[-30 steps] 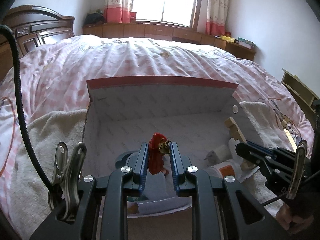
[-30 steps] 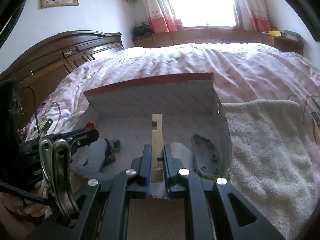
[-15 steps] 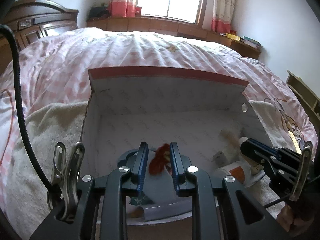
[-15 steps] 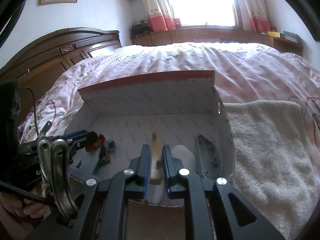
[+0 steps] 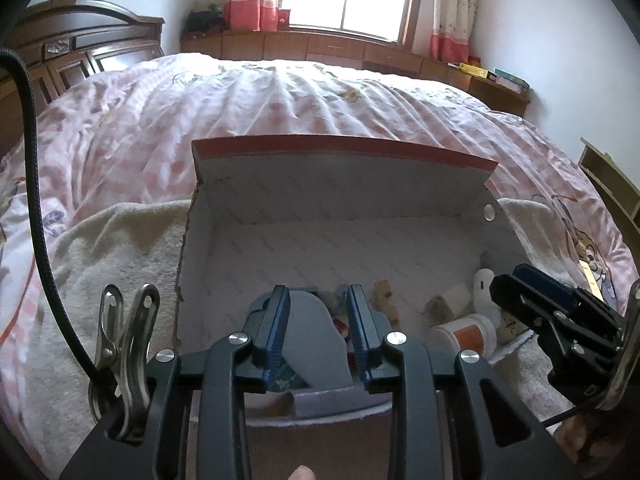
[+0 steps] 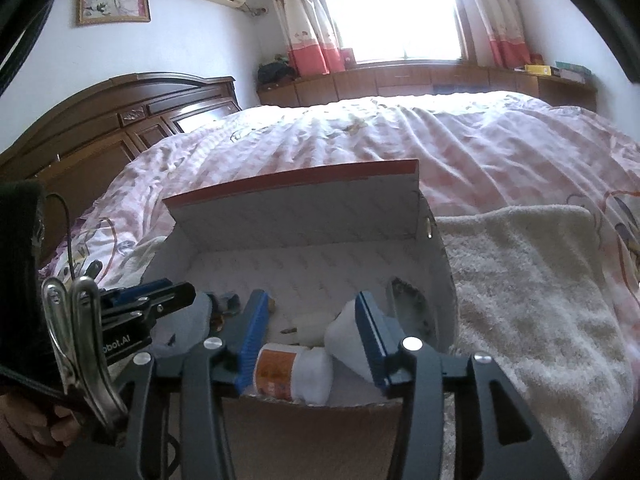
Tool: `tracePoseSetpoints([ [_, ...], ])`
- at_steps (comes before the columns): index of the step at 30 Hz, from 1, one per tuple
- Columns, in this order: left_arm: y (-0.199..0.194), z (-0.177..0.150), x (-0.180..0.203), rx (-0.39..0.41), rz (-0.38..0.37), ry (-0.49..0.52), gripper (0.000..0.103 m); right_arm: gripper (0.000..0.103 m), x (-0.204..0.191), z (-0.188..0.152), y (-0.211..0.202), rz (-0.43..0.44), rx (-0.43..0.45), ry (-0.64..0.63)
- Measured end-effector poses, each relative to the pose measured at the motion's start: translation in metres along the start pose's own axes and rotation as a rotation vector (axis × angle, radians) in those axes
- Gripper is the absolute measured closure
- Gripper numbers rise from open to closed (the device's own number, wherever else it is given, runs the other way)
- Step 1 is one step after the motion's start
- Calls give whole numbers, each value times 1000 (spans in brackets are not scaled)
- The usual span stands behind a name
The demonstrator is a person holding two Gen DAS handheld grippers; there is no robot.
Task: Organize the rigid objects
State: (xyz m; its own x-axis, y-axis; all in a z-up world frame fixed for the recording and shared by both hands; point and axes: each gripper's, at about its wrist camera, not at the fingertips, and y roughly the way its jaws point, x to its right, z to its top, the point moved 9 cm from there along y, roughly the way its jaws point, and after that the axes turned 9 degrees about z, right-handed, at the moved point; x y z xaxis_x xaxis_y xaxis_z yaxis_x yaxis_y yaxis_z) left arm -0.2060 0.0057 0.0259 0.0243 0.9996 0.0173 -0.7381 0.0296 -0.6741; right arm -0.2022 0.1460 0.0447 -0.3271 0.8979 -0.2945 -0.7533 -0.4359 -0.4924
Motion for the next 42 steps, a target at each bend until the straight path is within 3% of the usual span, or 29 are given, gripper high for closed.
tracePoseSetpoints([
  [13, -35, -11, -2, 13, 17, -9, 73, 45, -19, -8, -27, 7, 0, -11],
  [29, -65, -48, -2, -2, 38, -18, 73, 44, -29, -45, -58, -7, -44, 21],
  [42, -58, -86, 3, -71, 61, -7, 73, 44, -25, -81, -58, -30, -116, 56],
])
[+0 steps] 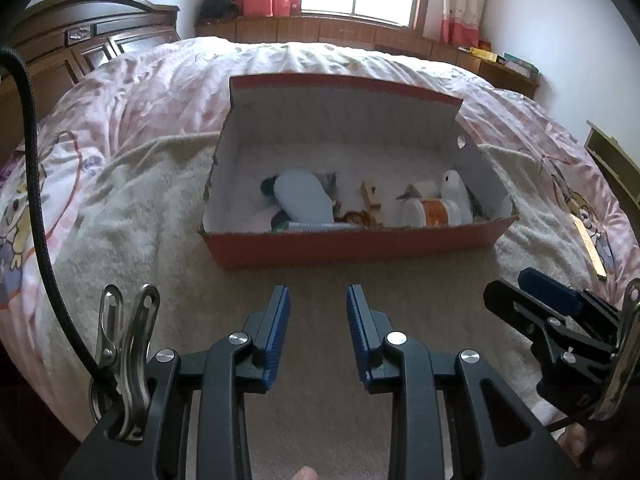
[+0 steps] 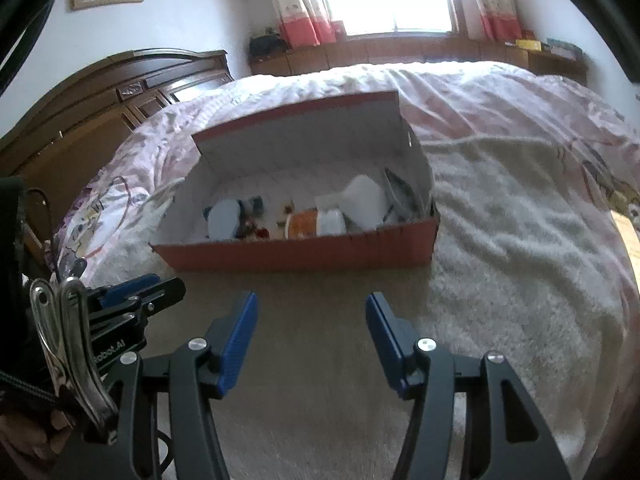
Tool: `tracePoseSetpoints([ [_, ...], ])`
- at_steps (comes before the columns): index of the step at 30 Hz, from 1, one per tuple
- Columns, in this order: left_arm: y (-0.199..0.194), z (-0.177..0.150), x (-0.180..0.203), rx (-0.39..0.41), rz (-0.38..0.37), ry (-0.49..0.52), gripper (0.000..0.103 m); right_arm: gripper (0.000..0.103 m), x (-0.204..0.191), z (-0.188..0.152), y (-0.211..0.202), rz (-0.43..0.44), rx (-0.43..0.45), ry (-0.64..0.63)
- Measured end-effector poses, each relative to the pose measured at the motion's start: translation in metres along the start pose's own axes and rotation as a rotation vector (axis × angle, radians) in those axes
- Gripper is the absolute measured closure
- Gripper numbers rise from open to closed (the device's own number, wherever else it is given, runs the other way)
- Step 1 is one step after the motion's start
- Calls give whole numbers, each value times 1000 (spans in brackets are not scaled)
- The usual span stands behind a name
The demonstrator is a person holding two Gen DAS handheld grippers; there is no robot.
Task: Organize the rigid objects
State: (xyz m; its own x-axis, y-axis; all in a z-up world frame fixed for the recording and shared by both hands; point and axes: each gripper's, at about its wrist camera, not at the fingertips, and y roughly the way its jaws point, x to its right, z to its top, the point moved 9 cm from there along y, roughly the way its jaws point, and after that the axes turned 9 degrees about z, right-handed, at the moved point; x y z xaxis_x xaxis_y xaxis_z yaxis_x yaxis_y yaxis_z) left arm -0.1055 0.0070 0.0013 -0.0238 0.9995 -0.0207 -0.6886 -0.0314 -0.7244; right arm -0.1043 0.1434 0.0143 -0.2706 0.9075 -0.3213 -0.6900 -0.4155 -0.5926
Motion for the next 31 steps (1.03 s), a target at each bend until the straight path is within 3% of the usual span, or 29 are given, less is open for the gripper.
tracePoseSetpoints([
  [14, 16, -15, 5, -54, 22, -2, 73, 44, 17, -22, 18, -16, -66, 65],
  [31, 21, -19, 4, -72, 40, 5, 73, 44, 20, -27, 20, -15, -81, 86],
])
